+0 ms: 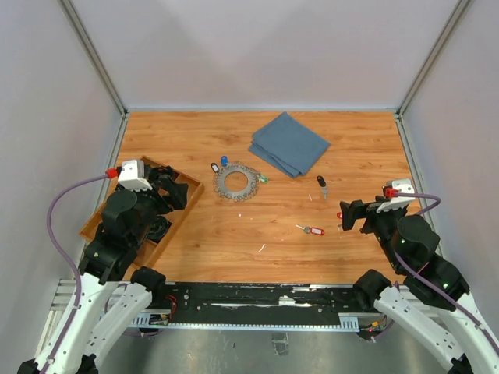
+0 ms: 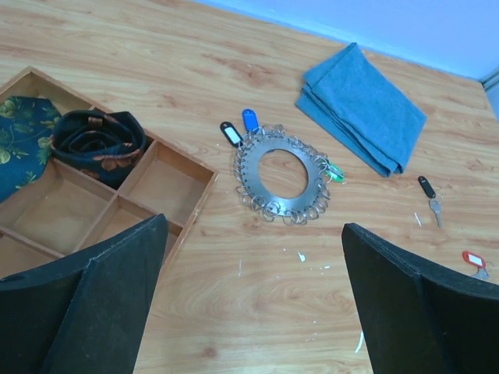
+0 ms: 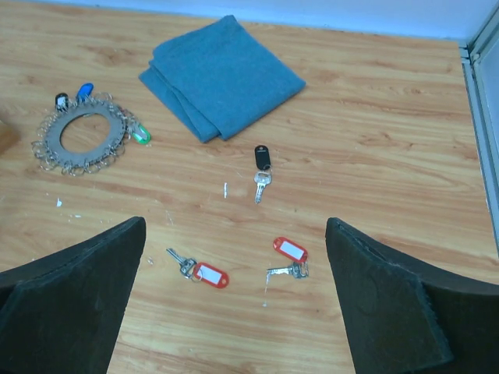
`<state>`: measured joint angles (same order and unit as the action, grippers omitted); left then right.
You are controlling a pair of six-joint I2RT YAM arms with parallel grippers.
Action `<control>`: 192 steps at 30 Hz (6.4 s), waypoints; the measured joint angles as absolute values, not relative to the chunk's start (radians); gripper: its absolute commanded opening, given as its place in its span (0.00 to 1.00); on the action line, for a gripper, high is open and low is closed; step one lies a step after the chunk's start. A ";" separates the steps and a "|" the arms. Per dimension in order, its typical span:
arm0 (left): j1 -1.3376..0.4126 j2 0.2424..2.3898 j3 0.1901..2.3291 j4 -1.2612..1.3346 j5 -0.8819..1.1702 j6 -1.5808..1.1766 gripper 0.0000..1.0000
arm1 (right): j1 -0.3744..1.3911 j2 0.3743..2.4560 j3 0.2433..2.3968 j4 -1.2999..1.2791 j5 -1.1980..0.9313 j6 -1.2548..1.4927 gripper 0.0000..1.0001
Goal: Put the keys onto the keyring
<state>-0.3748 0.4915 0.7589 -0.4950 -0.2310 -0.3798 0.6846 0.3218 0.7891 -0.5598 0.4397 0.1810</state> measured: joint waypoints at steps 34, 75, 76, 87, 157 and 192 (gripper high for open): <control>-0.559 1.378 0.953 -0.202 -0.012 -0.262 0.91 | 0.685 0.852 0.921 -0.773 0.192 0.296 0.98; -0.859 1.819 1.071 -0.150 0.033 -0.198 0.83 | 0.685 0.782 0.817 -0.782 0.098 0.327 0.98; -0.878 1.804 1.056 -0.149 0.042 -0.214 0.84 | 0.685 0.774 0.811 -0.779 0.103 0.334 0.98; -0.852 1.501 1.030 -0.189 0.034 -0.263 0.86 | 0.685 0.738 0.705 -0.674 0.099 0.400 0.99; -0.722 0.816 0.785 -0.475 -0.209 -0.244 0.85 | 0.886 1.625 0.922 -0.285 -0.179 0.340 0.01; -0.722 0.793 0.992 -0.400 -0.046 -0.274 0.87 | 0.886 0.719 0.808 -0.143 -0.160 -0.094 0.00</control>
<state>-0.7219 0.7933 0.9920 -0.3996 -0.0463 -0.2741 0.8856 0.7185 0.8082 -0.1432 -0.1600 -0.0944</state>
